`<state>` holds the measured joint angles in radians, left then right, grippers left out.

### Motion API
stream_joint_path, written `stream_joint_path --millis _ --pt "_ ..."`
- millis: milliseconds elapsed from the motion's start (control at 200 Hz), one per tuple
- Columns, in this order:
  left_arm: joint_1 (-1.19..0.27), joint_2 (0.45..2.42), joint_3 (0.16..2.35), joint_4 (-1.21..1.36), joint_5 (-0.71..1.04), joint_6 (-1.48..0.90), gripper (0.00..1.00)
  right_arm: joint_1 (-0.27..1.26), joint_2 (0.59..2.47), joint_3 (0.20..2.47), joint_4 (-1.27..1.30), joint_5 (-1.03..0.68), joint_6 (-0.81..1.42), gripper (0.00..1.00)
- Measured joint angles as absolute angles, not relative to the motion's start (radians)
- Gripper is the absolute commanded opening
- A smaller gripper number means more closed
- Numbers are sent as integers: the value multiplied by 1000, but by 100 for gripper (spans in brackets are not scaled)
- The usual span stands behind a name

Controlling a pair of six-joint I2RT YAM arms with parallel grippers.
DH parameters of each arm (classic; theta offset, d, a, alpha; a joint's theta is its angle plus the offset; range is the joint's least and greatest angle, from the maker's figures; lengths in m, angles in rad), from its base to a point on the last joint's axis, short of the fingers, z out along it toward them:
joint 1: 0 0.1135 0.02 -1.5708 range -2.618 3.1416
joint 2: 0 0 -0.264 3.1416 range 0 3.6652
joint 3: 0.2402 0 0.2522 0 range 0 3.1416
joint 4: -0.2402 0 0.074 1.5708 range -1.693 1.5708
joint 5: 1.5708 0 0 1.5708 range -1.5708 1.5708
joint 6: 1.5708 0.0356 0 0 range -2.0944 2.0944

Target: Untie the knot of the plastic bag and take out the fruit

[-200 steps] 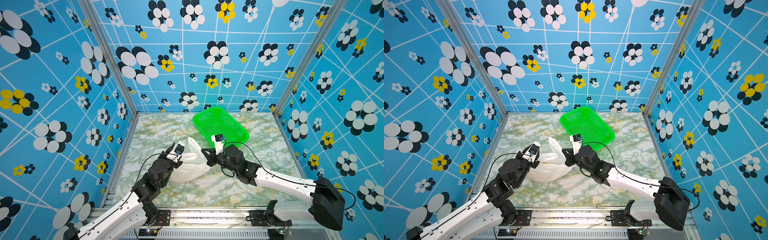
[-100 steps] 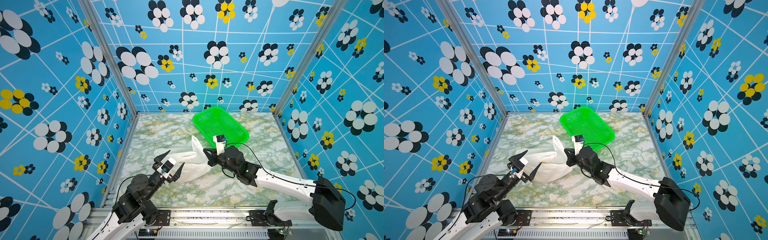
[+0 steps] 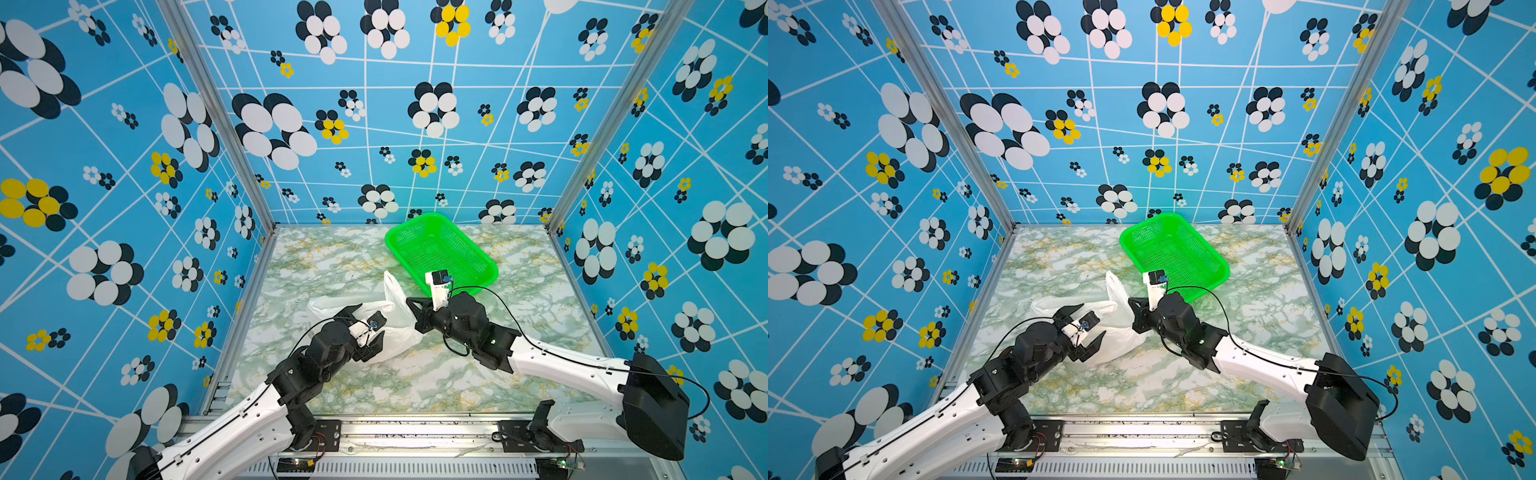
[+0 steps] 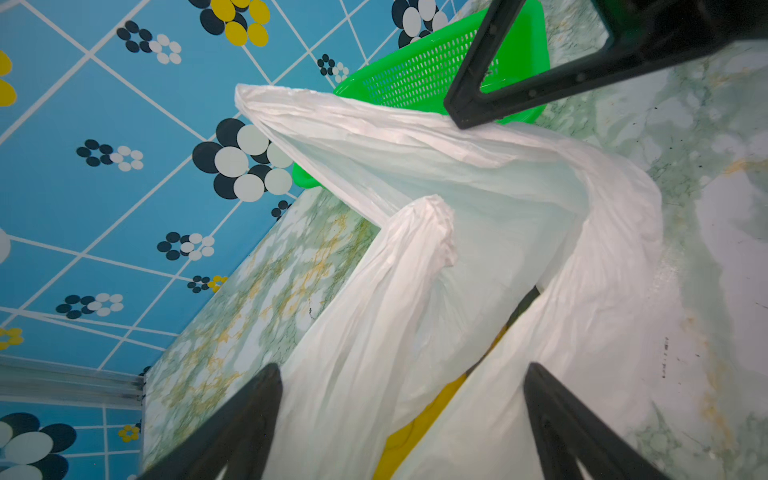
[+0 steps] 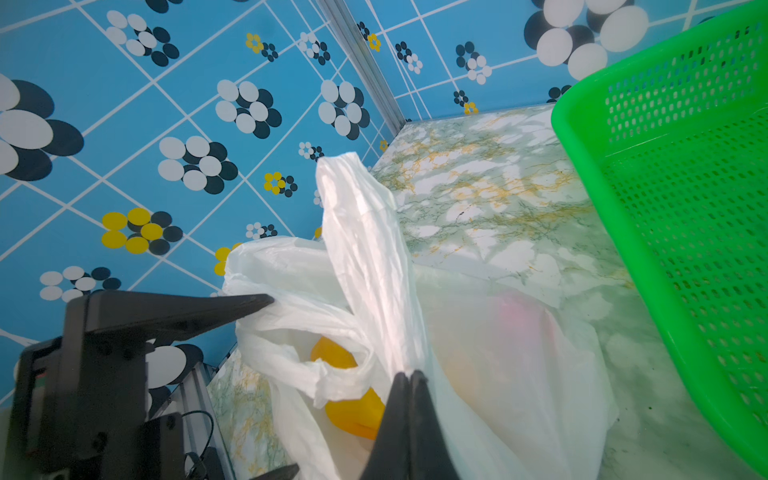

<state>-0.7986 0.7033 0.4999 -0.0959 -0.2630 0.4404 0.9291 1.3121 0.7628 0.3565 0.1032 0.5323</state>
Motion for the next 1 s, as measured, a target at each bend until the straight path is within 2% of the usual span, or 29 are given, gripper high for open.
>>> stream_joint_path --millis 60,90,115,145,170,190,430,535,665,770,885,1000 --pt "-790 711 503 -73 -278 450 70 929 1312 763 357 103 532 0" --pt "-781 714 507 -62 -281 447 61 929 1312 763 357 103 532 0" --pt "-770 716 509 -51 -287 446 48 929 1313 763 357 103 532 0" --pt "-752 719 515 -42 -288 447 24 929 1314 763 357 103 532 0" --pt "-736 719 518 -33 -285 448 9 929 1315 763 357 103 532 0" --pt "-720 721 521 -24 -284 445 0 929 1315 763 357 103 532 0" --pt "-542 698 525 56 -205 374 0 929 1285 668 438 106 532 0" --pt "-530 663 525 60 -168 347 0 929 1257 612 458 125 531 16" --pt "-530 630 525 60 -137 324 0 929 1232 595 461 131 515 52" --pt "-530 606 525 56 -123 316 0 929 1214 598 456 130 495 74" --pt "-530 589 525 56 -118 313 0 929 1218 661 380 118 466 85" --pt "-530 585 525 56 -118 313 0 929 1261 805 263 129 432 86"
